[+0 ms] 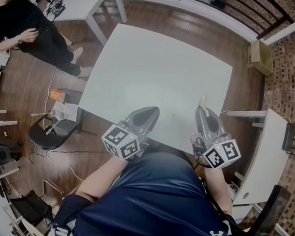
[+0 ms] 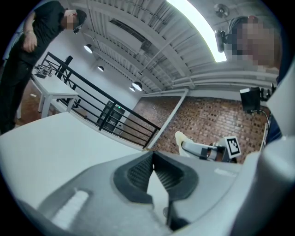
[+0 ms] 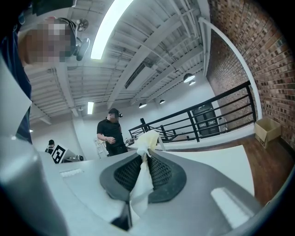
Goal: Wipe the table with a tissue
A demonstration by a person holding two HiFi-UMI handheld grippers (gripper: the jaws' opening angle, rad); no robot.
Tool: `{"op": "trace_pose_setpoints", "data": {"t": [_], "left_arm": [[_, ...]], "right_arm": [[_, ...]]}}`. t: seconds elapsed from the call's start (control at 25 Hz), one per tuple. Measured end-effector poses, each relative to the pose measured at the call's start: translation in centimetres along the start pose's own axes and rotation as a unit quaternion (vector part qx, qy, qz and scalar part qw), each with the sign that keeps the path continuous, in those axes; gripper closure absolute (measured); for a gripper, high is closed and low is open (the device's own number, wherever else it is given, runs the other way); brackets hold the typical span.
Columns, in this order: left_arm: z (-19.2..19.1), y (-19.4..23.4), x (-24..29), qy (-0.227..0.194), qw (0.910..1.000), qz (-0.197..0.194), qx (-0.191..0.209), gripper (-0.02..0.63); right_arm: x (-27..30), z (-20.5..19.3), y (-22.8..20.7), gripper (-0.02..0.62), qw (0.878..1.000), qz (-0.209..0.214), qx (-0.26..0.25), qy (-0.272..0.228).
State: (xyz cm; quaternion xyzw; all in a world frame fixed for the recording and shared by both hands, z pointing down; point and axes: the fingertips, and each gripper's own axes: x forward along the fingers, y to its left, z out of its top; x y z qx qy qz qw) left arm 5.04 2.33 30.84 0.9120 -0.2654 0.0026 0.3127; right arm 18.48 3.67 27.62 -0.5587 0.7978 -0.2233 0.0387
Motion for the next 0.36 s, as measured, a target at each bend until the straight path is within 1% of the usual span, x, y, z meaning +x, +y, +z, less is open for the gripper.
{"op": "trace_pose_setpoints", "data": {"t": [0.36], "left_arm": [[-0.22, -0.49, 0.24, 0.002, 1.0, 0.0, 0.003, 0.601]], "right_arm": [[-0.31, -0.04, -0.57, 0.577, 1.0, -0.001, 0.005, -0.004]]}}
